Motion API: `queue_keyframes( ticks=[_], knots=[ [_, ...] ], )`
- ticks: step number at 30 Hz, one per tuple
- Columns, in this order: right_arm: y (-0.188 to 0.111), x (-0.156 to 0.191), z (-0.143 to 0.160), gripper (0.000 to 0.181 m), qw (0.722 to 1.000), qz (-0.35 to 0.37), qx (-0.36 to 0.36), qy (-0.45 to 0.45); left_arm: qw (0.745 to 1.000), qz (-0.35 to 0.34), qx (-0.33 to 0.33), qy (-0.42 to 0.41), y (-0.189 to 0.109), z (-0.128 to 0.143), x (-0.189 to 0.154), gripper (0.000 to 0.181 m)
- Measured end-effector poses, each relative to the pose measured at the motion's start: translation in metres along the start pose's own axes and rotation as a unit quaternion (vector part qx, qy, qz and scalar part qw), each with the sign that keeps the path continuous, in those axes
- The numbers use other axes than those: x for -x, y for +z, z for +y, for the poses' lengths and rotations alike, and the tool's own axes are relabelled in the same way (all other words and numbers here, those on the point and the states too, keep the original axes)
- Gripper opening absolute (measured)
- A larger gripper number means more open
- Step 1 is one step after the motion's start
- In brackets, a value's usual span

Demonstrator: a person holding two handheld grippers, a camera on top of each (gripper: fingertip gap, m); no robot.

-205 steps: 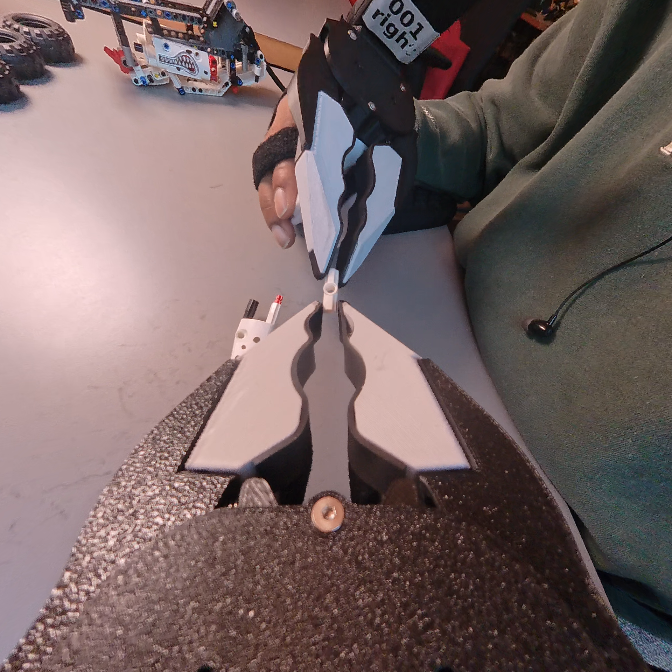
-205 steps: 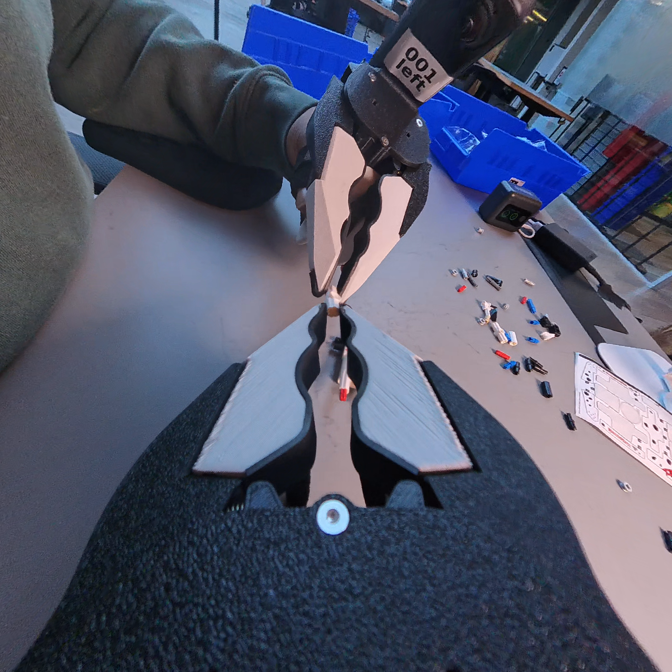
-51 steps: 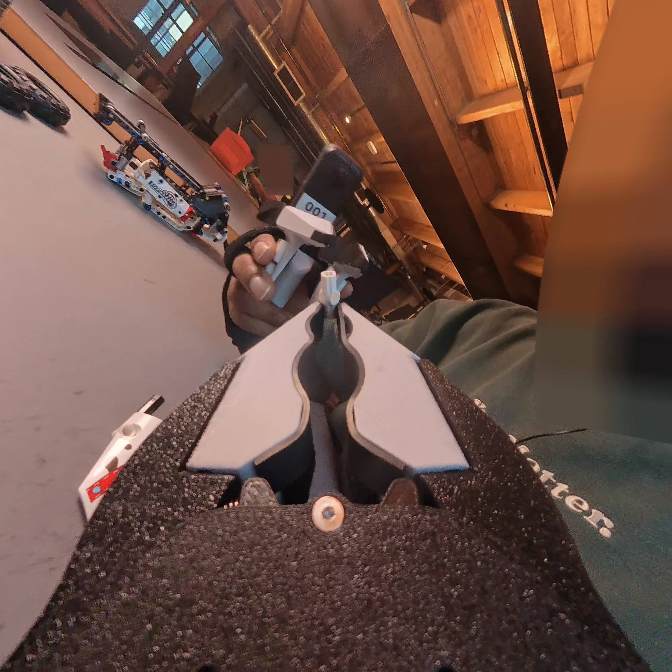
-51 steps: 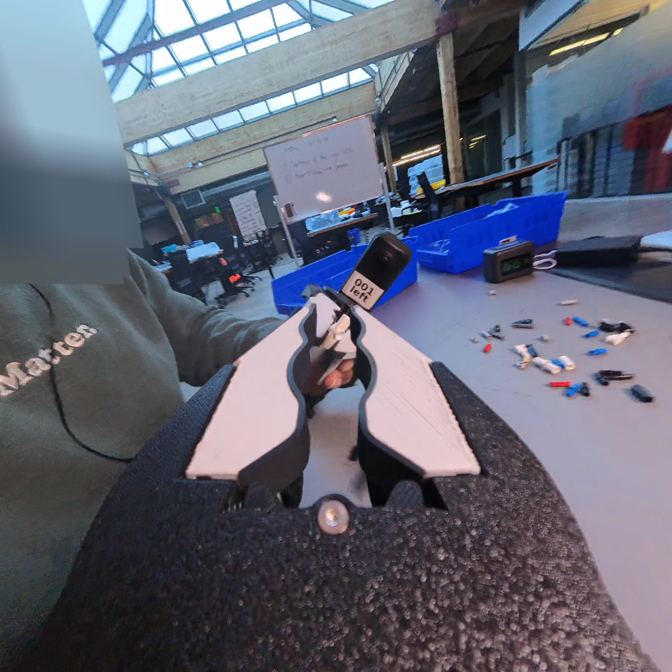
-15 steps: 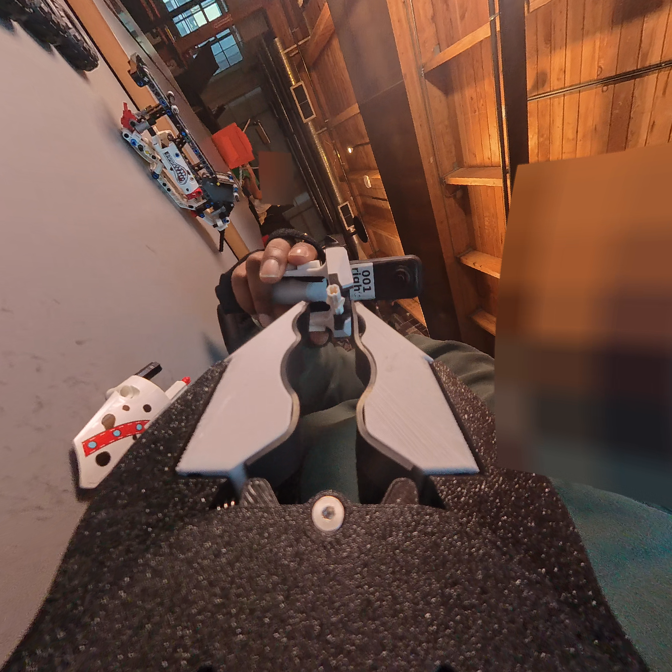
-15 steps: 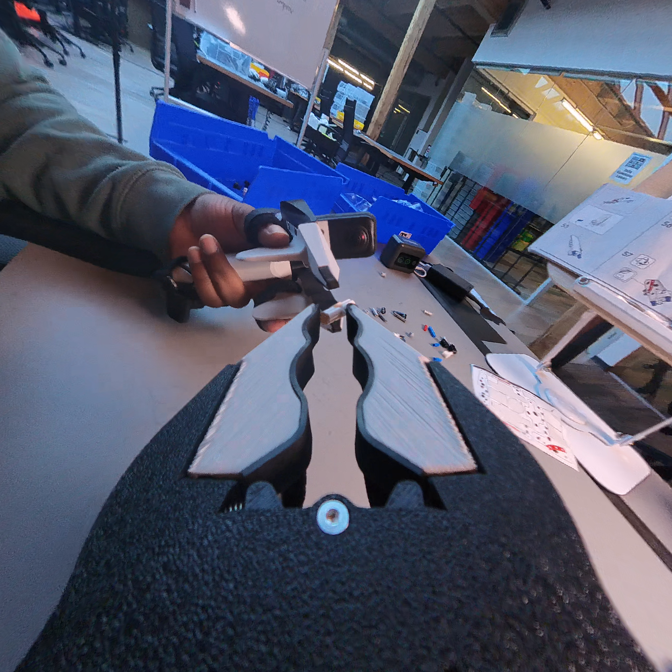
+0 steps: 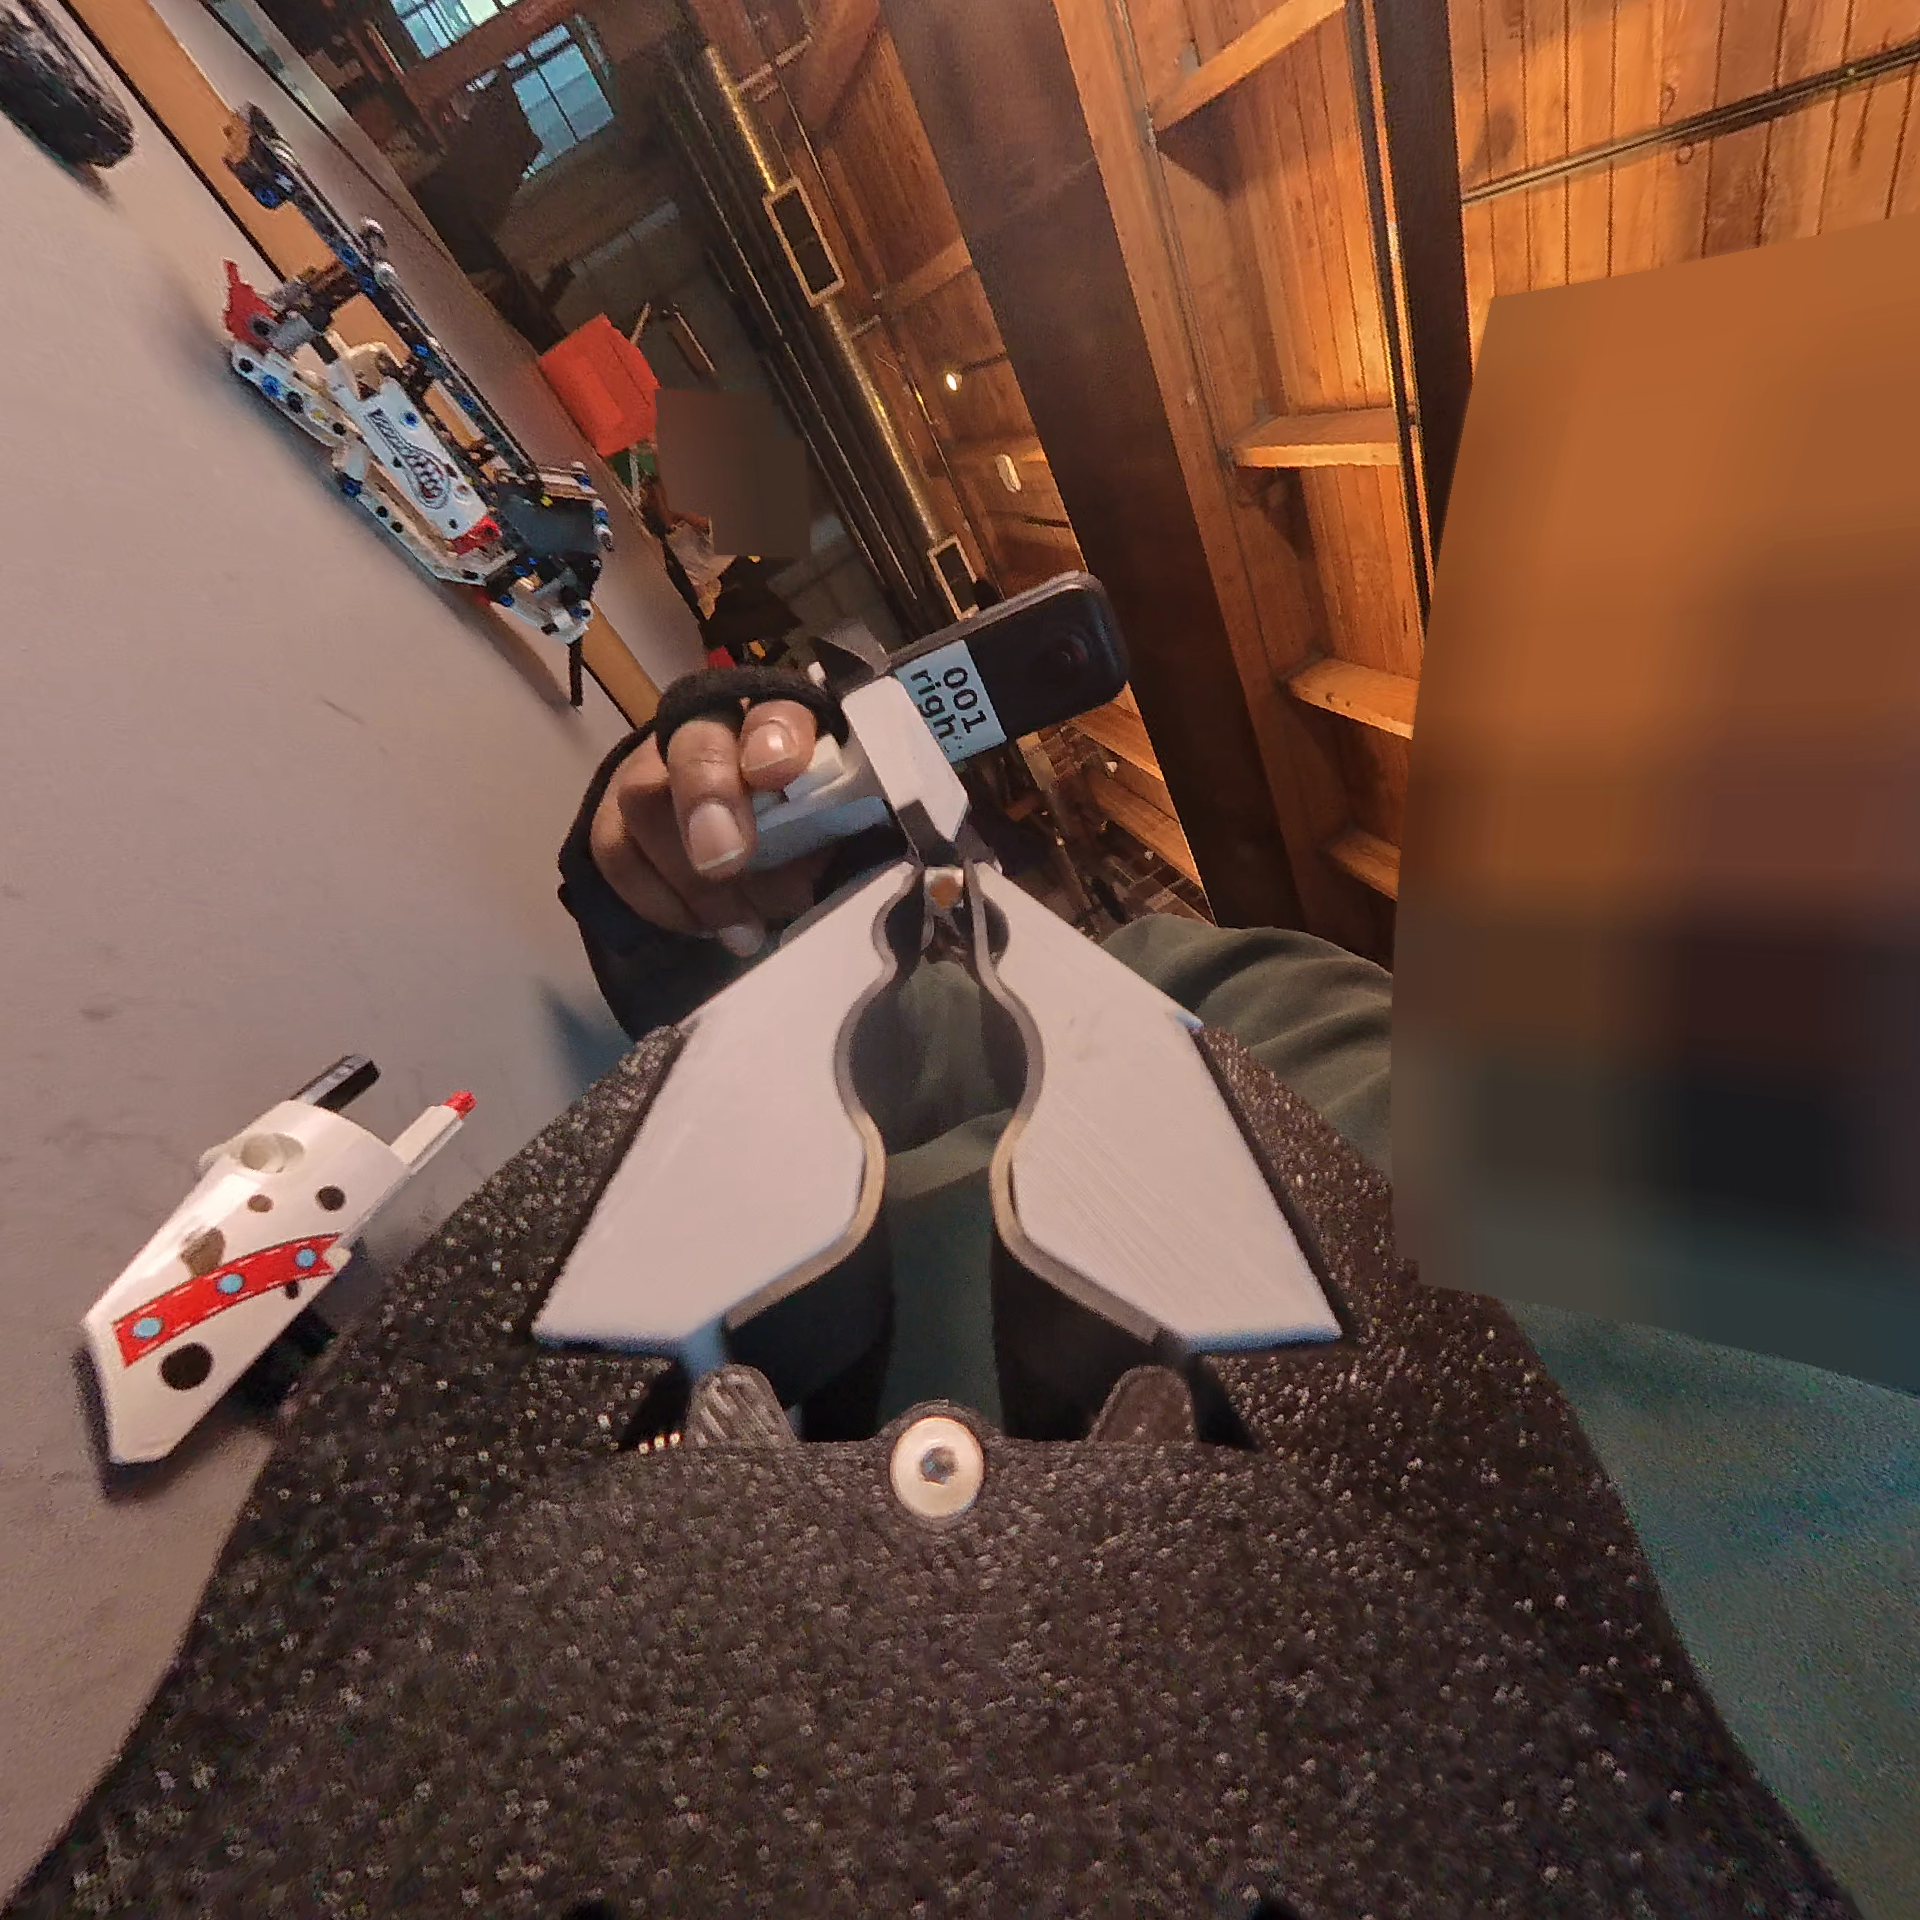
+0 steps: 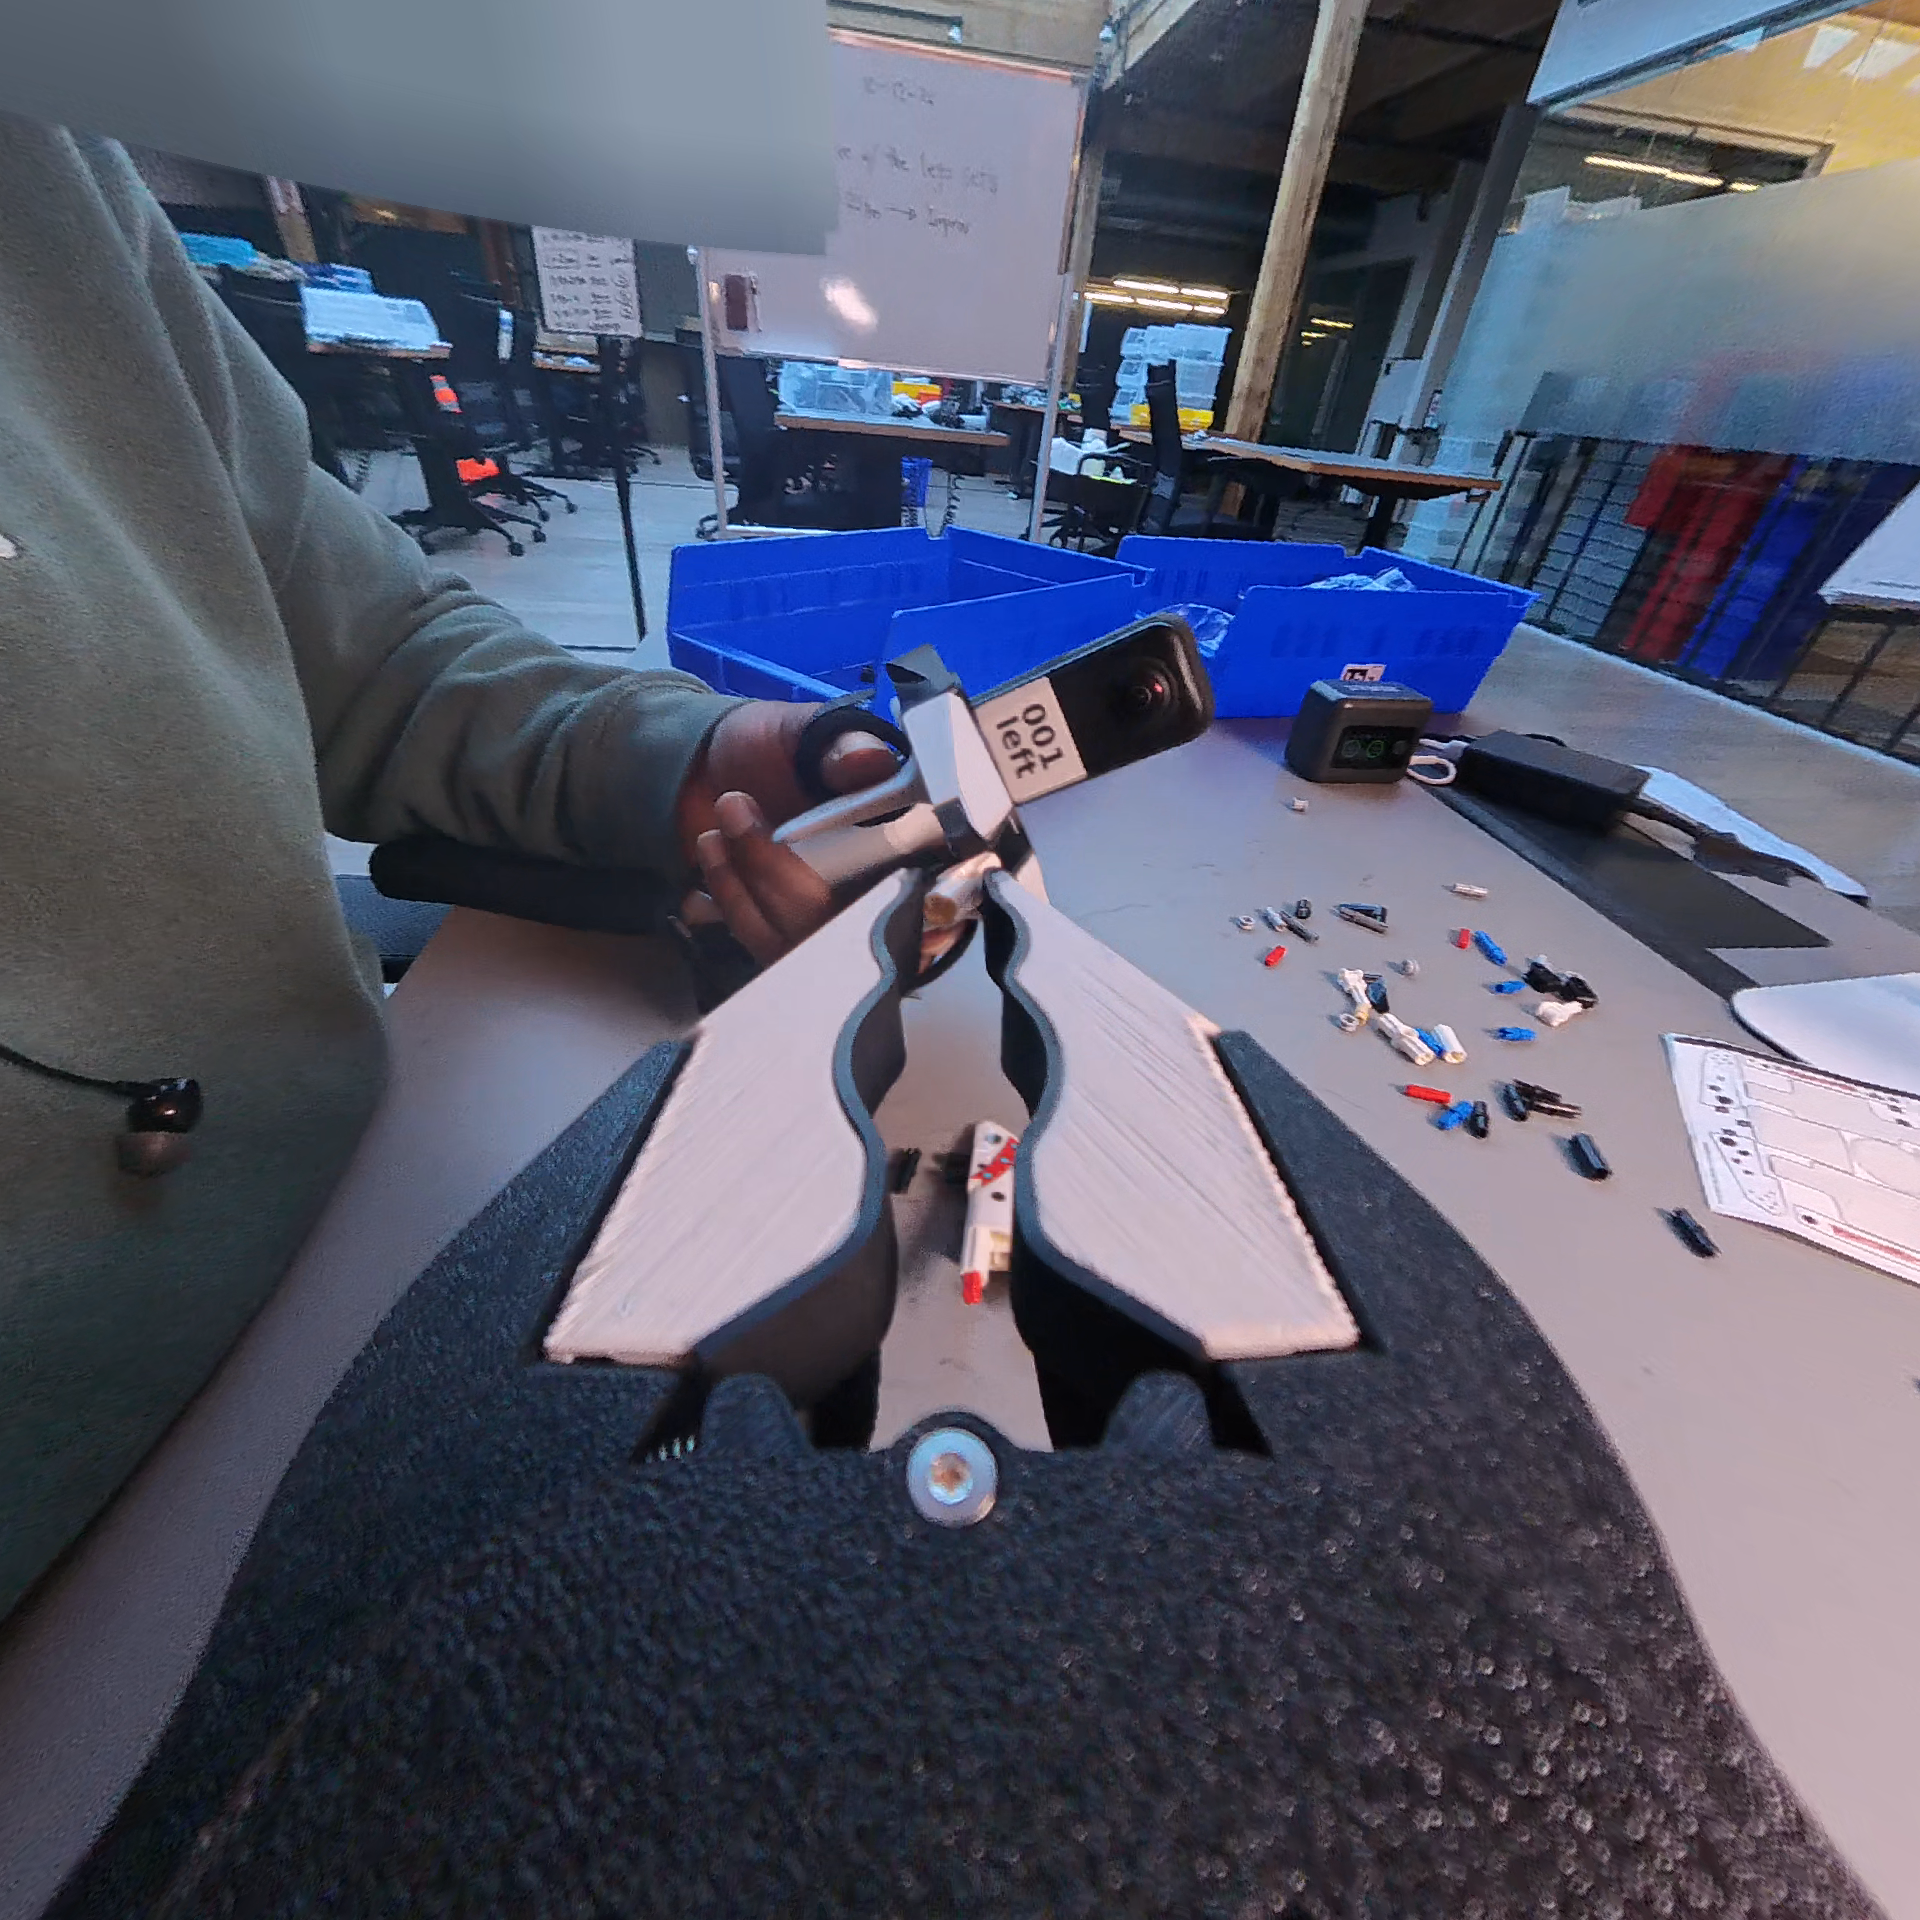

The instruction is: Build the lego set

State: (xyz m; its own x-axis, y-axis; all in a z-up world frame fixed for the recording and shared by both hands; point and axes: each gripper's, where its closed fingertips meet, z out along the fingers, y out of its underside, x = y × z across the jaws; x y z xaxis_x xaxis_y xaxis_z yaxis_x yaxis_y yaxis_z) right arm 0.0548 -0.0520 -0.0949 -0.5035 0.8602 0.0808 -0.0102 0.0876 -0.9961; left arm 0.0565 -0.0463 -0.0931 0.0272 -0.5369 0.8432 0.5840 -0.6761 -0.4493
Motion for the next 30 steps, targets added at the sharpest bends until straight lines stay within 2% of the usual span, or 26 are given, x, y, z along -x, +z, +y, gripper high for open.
queue_keyframes(
  ticks=[3, 5, 13, 15, 18, 22, 25, 30],
  knots=[
    [0.001, -0.011, 0.008, 0.008, 0.997, 0.049, 0.025, -0.056, 0.999, -0.028, -0.023, -0.015, -0.005, -0.006, 0.010, 0.007],
    [0.004, -0.012, 0.013, 0.013, 0.991, 0.072, 0.044, -0.107, 0.998, -0.037, -0.034, -0.027, -0.008, -0.009, 0.014, 0.006],
    [0.006, -0.016, 0.023, 0.007, 0.978, 0.094, 0.082, -0.165, 0.997, -0.050, -0.025, -0.052, -0.007, -0.003, 0.022, 0.006],
    [0.005, -0.016, 0.023, 0.007, 0.986, 0.081, 0.080, -0.123, 0.998, -0.051, -0.020, -0.040, -0.006, -0.003, 0.021, 0.007],
    [0.000, -0.021, 0.017, 0.007, 0.996, 0.062, 0.058, -0.012, 0.994, -0.083, 0.014, 0.069, -0.008, -0.004, 0.016, 0.013],
    [-0.008, -0.022, 0.003, 0.006, 0.993, 0.014, 0.003, 0.114, 0.973, -0.118, 0.045, 0.192, -0.012, -0.007, 0.009, 0.016],
    [-0.009, -0.018, -0.002, 0.006, 0.986, -0.017, -0.015, 0.164, 0.957, -0.134, 0.060, 0.251, -0.009, -0.004, 0.007, 0.018],
    [-0.005, -0.009, -0.004, 0.007, 0.977, -0.051, -0.028, 0.203, 0.948, -0.128, 0.074, 0.283, -0.001, 0.004, 0.002, 0.019]
  ],
)
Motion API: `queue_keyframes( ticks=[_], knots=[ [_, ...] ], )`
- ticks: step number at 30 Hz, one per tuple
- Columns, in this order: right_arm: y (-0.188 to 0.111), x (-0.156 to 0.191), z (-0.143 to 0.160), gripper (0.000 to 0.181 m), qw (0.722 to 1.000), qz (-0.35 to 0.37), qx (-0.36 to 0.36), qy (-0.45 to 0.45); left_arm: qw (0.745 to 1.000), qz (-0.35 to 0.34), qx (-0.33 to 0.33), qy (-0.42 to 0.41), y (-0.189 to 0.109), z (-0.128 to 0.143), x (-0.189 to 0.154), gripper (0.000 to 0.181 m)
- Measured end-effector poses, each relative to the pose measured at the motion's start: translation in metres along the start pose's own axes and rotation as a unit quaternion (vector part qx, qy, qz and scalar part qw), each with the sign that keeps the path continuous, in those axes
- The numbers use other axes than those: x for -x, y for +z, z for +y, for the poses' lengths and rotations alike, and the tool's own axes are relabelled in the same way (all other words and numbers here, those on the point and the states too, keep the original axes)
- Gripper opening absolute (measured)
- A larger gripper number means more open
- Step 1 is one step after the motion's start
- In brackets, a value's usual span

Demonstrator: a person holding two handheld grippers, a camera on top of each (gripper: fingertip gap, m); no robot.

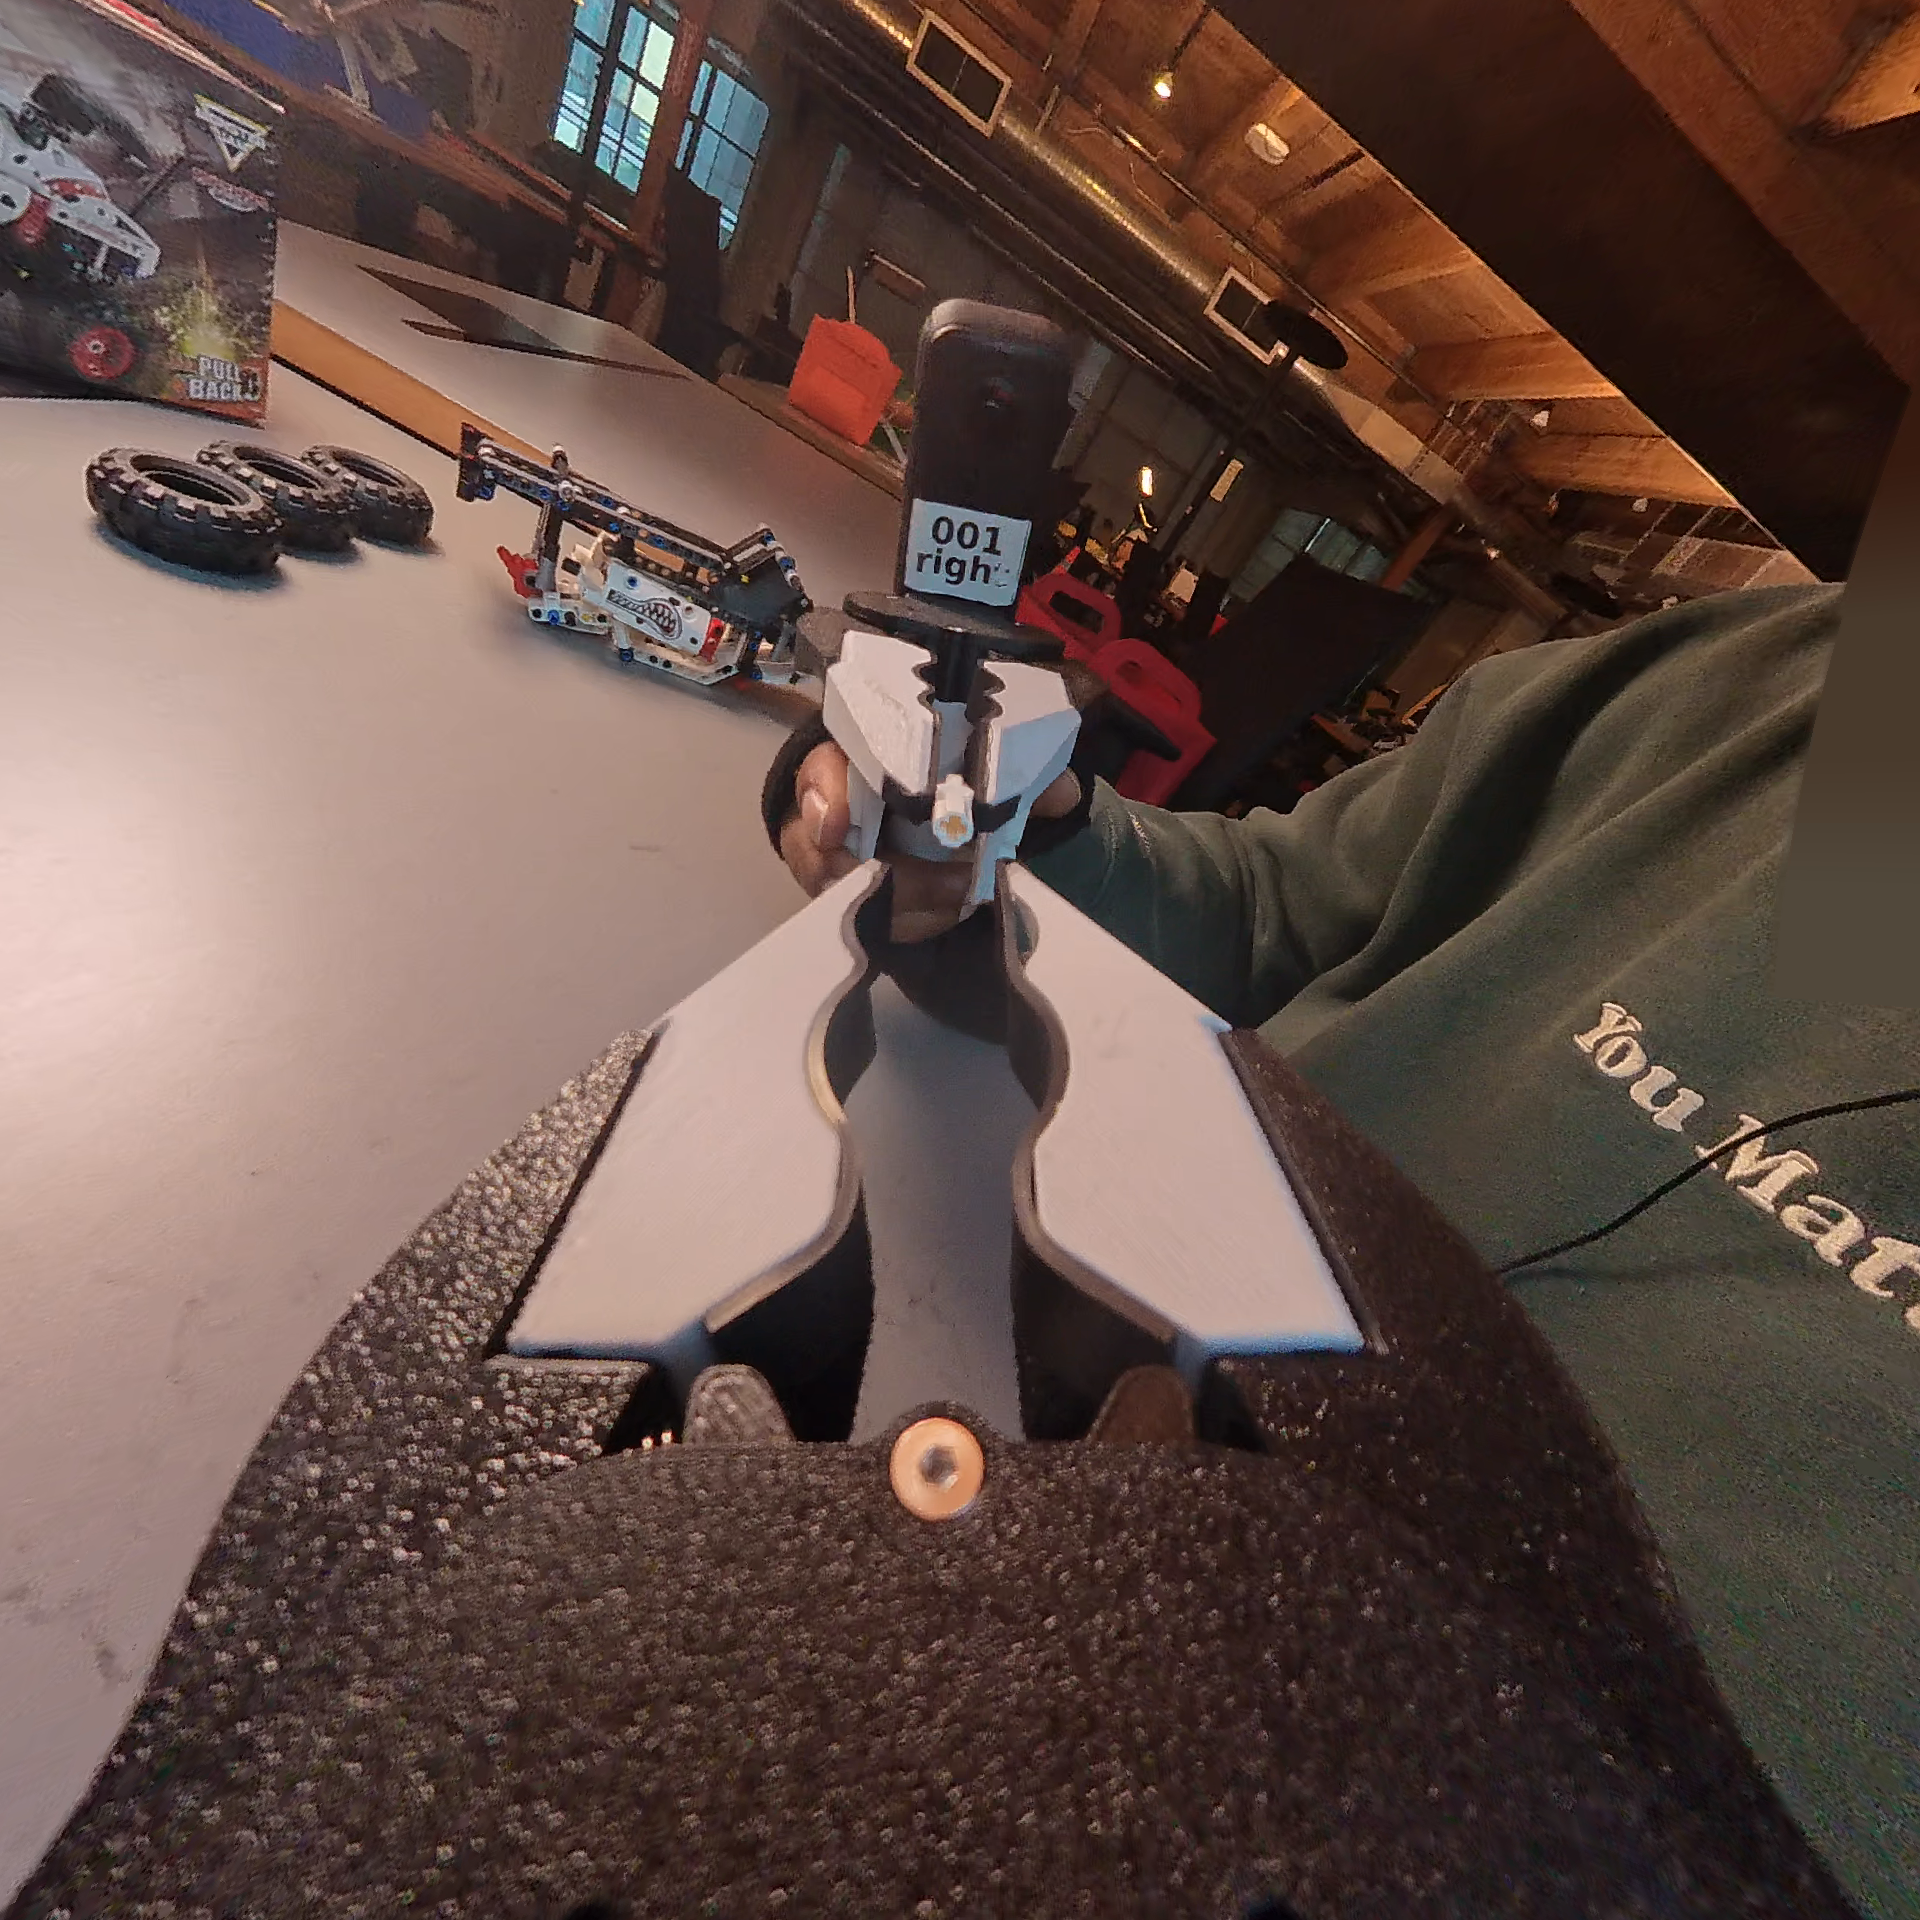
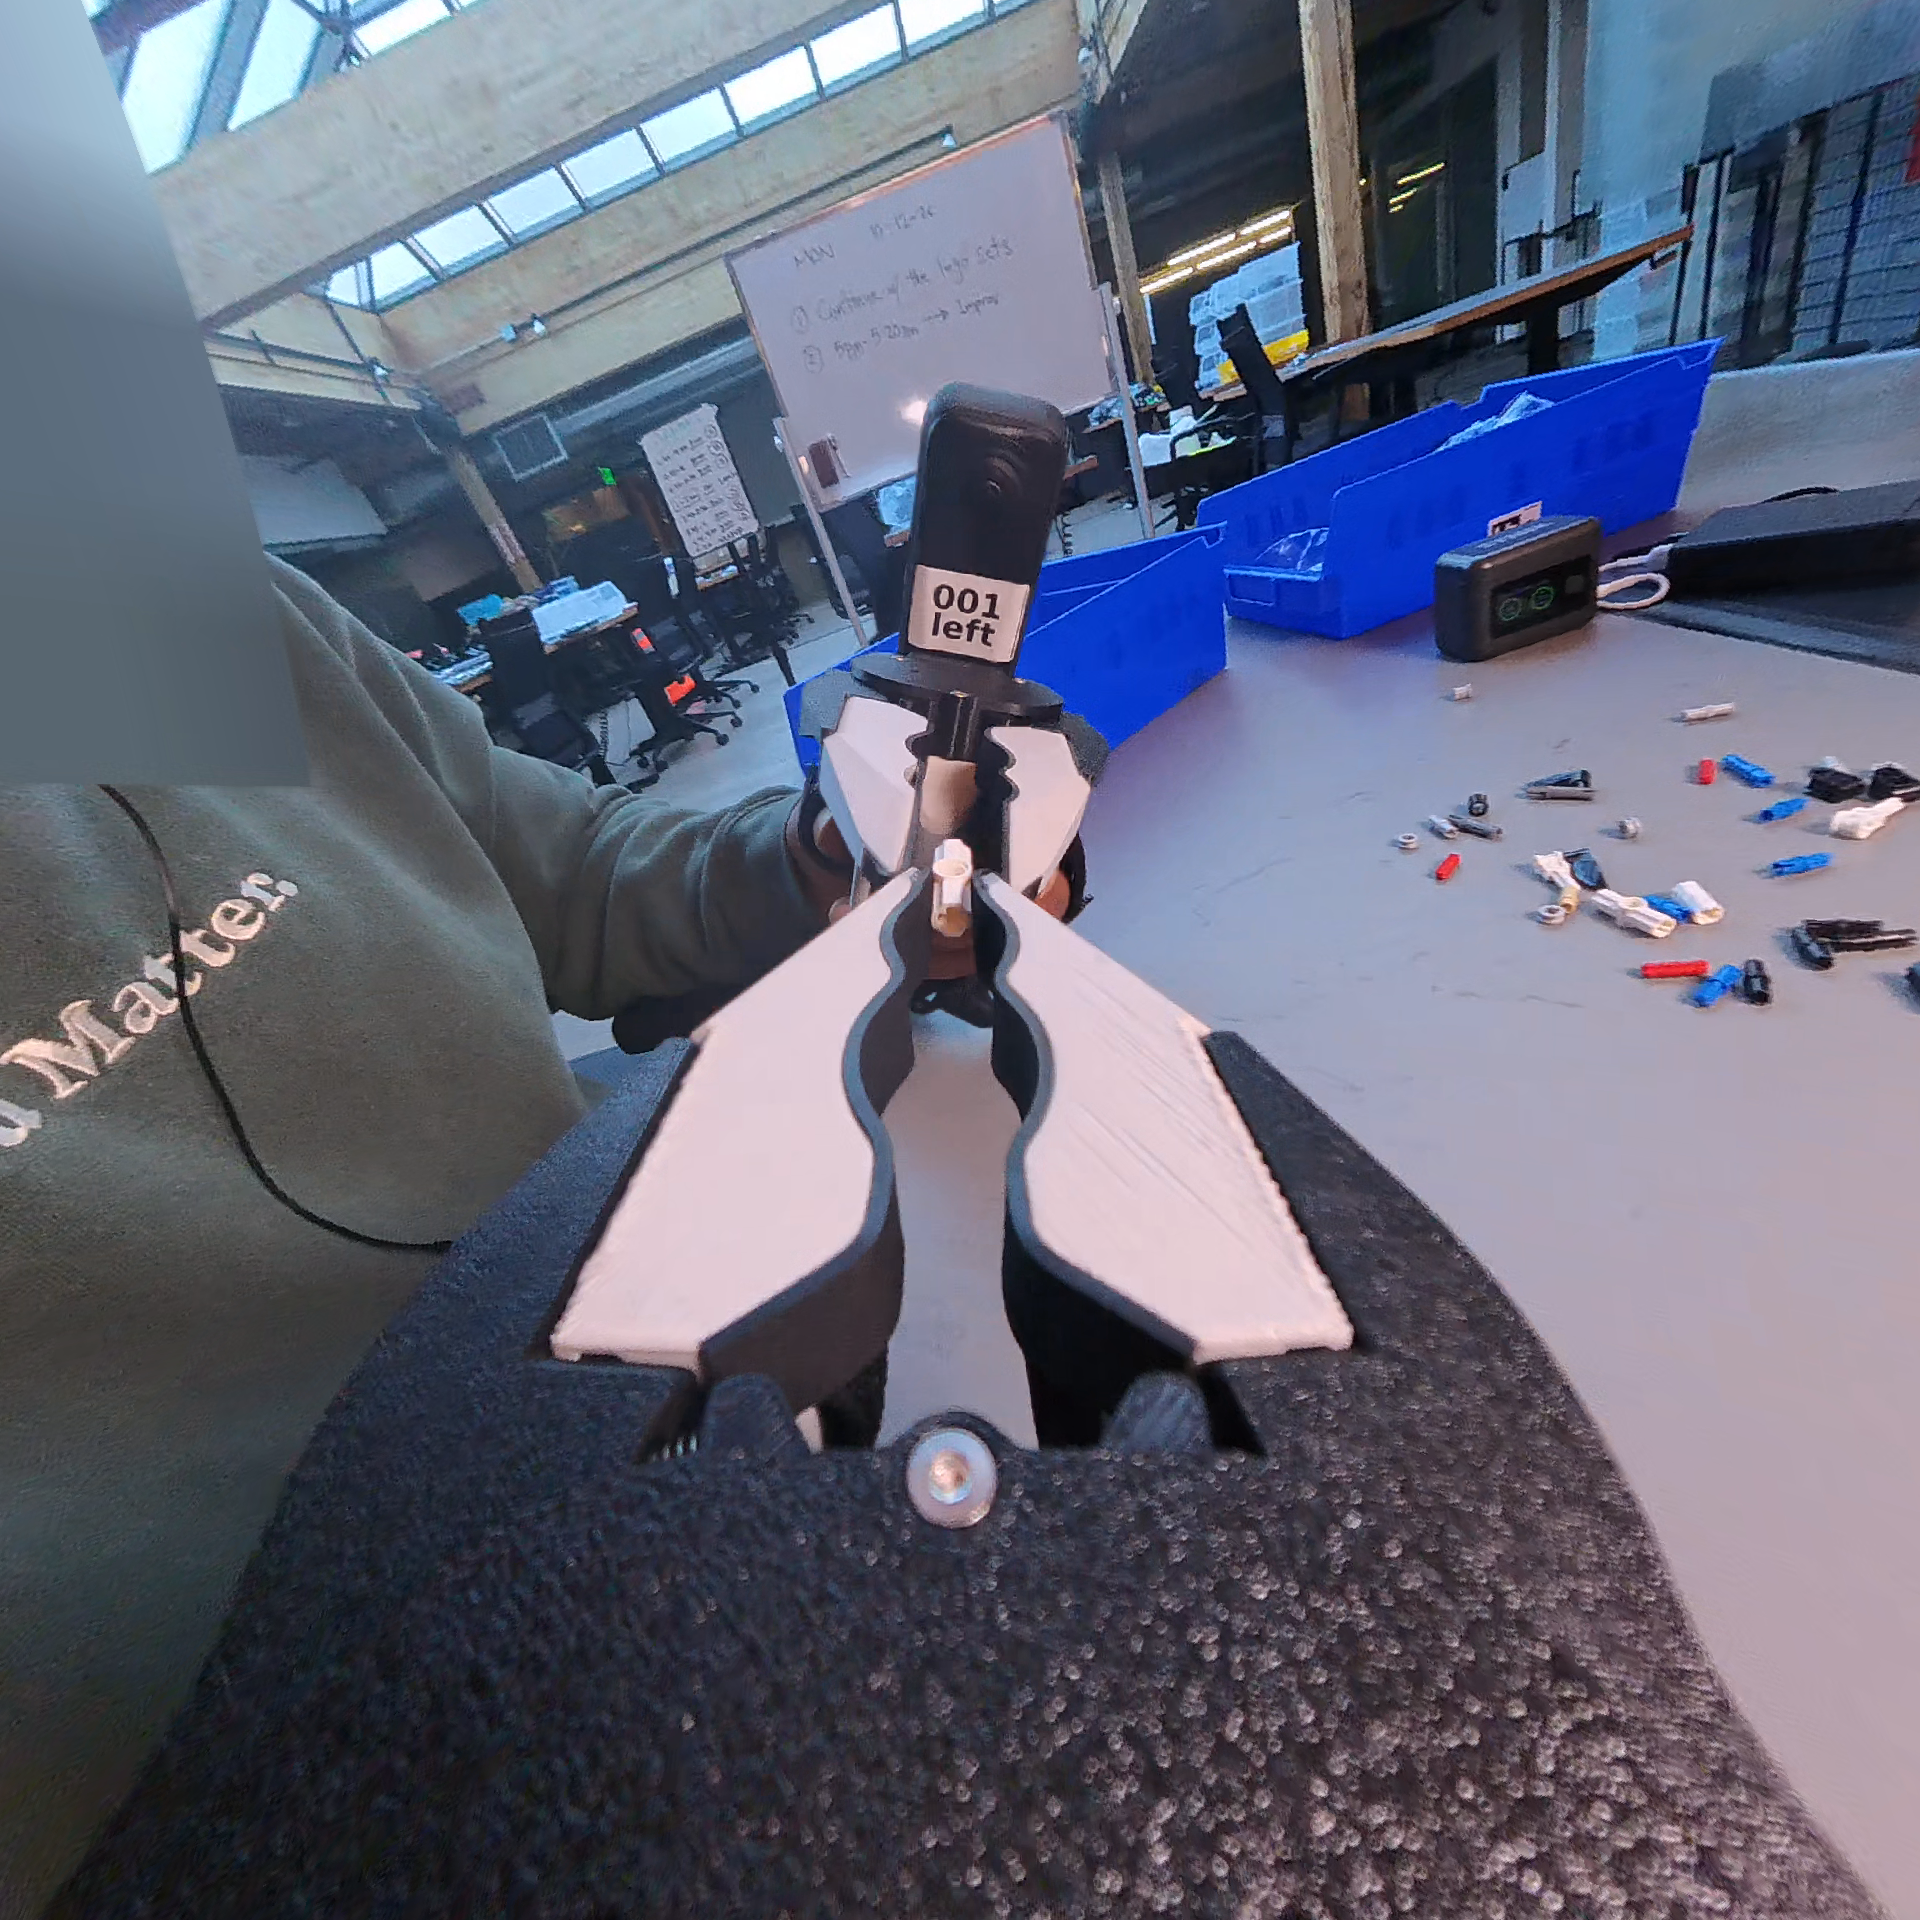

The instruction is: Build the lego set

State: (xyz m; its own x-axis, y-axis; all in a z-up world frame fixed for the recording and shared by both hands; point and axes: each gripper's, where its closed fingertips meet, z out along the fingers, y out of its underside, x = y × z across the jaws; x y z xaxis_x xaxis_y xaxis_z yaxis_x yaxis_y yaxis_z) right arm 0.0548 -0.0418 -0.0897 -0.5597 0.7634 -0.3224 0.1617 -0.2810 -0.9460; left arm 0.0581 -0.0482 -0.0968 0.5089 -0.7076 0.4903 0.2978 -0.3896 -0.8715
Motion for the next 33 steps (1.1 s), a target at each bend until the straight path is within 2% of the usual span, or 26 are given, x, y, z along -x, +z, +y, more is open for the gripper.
queue_keyframes(
  ticks=[6, 10, 15, 21, 25, 27, 30, 33],
  knots=[
    [0.006, 0.004, 0.009, 0.007, 1.000, -0.012, 0.017, 0.006, 1.000, 0.015, 0.000, -0.010, 0.000, 0.001, -0.004, 0.007],
    [0.007, 0.003, 0.010, 0.007, 1.000, -0.005, 0.018, -0.005, 0.997, 0.033, -0.005, -0.064, -0.001, 0.001, -0.003, 0.007],
    [0.008, 0.000, 0.017, 0.009, 0.990, 0.043, 0.047, -0.124, 0.983, 0.075, -0.013, -0.170, -0.003, 0.003, 0.000, 0.007],
    [0.008, -0.002, 0.021, 0.009, 0.958, 0.087, 0.070, -0.262, 0.963, 0.107, -0.018, -0.246, -0.003, 0.006, 0.000, 0.007],
    [0.008, -0.003, 0.025, 0.007, 0.935, 0.103, 0.089, -0.328, 0.952, 0.123, -0.015, -0.281, -0.002, 0.009, 0.000, 0.007],
    [0.007, -0.003, 0.027, 0.006, 0.933, 0.102, 0.097, -0.332, 0.947, 0.127, -0.017, -0.293, -0.002, 0.010, 0.001, 0.007],
    [0.004, -0.006, 0.029, 0.006, 0.947, 0.093, 0.106, -0.289, 0.967, 0.093, -0.011, -0.238, -0.001, 0.011, 0.006, 0.008],
    [-0.003, -0.017, 0.027, 0.006, 0.951, 0.111, 0.116, -0.265, 0.989, 0.016, 0.021, -0.145, -0.005, 0.015, 0.020, 0.022]
  ],
)
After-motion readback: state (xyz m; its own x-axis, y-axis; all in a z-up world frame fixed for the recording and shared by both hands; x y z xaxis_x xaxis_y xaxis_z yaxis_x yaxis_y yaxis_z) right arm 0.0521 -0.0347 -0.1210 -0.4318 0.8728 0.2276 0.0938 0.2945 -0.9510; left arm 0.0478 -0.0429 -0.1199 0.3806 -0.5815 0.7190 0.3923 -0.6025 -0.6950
